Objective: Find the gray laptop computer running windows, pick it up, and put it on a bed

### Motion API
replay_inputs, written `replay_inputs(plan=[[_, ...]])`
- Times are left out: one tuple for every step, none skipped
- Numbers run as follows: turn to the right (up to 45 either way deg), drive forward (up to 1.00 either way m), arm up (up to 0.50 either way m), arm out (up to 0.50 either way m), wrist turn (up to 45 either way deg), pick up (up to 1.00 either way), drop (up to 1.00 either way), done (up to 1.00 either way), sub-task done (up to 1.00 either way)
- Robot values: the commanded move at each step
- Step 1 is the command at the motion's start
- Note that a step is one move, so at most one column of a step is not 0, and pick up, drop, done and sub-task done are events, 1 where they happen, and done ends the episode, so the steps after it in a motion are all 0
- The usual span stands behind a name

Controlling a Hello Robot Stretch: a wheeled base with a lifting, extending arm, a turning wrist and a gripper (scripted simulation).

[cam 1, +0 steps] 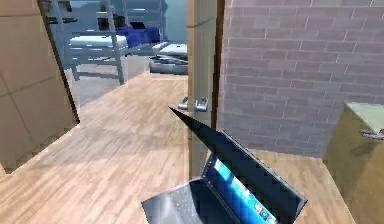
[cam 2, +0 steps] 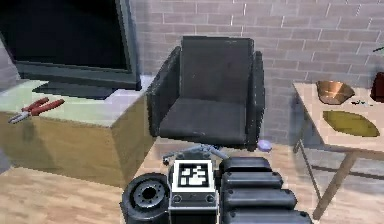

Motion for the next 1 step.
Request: replay_inputs(plan=[[-30.0,0.00,0.00,0.00,0.0,0.00,0.00,0.00,0.00]])
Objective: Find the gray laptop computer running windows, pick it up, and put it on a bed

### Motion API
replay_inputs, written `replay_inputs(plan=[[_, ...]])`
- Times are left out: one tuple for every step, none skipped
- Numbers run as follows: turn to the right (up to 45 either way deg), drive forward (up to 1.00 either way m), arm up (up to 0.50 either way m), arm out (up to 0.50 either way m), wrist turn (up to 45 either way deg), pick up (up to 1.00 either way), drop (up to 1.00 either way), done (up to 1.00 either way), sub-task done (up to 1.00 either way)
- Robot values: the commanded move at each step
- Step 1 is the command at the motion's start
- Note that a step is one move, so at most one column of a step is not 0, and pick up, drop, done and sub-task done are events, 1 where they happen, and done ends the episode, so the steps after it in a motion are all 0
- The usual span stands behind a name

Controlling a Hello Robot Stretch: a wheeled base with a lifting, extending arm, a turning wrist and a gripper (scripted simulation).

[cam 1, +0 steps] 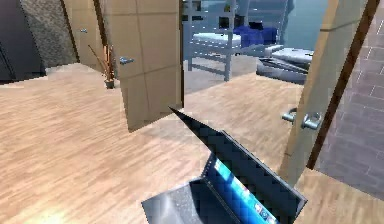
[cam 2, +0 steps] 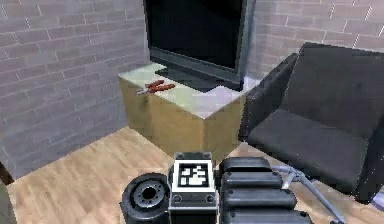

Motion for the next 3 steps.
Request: replay_inputs(plan=[[0.0,0.60,0.00,0.00,0.0,0.00,0.00,0.00,0.00],[-9.0,0.00,0.00,0.00,0.0,0.00,0.00,0.00,0.00],[0.0,0.35,0.00,0.00,0.0,0.00,0.00,0.00,0.00]])
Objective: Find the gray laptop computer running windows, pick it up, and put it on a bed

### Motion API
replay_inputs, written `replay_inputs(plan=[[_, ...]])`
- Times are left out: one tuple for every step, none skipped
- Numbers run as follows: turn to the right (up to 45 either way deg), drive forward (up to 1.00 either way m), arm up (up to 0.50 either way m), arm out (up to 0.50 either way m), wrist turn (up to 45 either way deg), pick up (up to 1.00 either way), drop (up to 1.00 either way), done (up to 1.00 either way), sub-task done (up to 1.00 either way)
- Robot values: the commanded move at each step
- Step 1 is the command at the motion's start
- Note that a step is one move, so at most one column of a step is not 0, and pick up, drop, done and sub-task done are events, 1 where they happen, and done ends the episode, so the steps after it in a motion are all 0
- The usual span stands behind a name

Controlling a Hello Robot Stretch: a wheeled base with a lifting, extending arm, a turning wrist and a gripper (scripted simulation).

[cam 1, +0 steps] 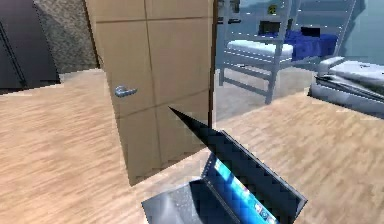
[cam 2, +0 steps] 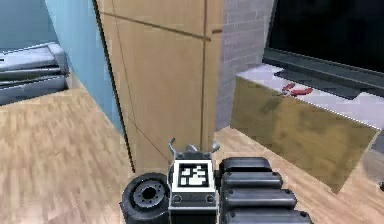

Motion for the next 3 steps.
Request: replay_inputs(plan=[[0.0,0.25,0.00,0.00,0.0,0.00,0.00,0.00,0.00],[33.0,0.00,0.00,0.00,0.0,0.00,0.00,0.00,0.00],[0.0,1.00,0.00,0.00,0.0,0.00,0.00,0.00,0.00]])
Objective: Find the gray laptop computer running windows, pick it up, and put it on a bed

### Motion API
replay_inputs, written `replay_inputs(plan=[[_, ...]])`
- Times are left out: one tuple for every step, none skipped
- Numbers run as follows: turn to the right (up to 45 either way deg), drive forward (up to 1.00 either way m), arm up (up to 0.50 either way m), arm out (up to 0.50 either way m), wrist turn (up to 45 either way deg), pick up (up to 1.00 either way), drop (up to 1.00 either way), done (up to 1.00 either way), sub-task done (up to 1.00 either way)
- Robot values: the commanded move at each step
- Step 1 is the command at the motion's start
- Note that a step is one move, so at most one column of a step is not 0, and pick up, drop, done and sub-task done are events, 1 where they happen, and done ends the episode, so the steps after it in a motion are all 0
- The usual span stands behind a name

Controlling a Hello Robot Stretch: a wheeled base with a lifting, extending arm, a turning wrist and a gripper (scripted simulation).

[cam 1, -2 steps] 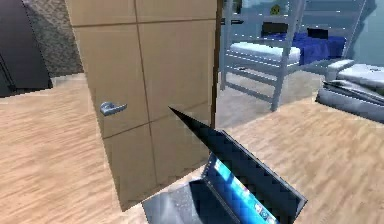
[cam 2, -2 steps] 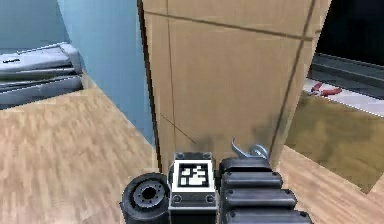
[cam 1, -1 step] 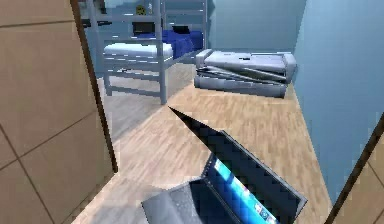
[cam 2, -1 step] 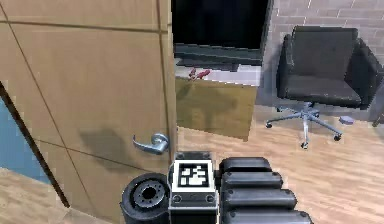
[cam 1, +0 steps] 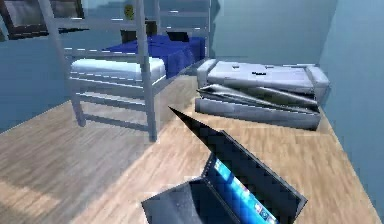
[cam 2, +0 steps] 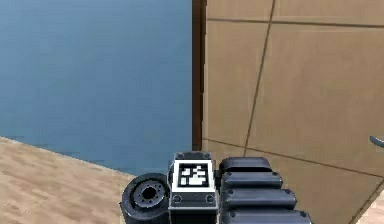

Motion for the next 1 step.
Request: replay_inputs(plan=[[0.0,0.50,0.00,0.00,0.0,0.00,0.00,0.00,0.00]])
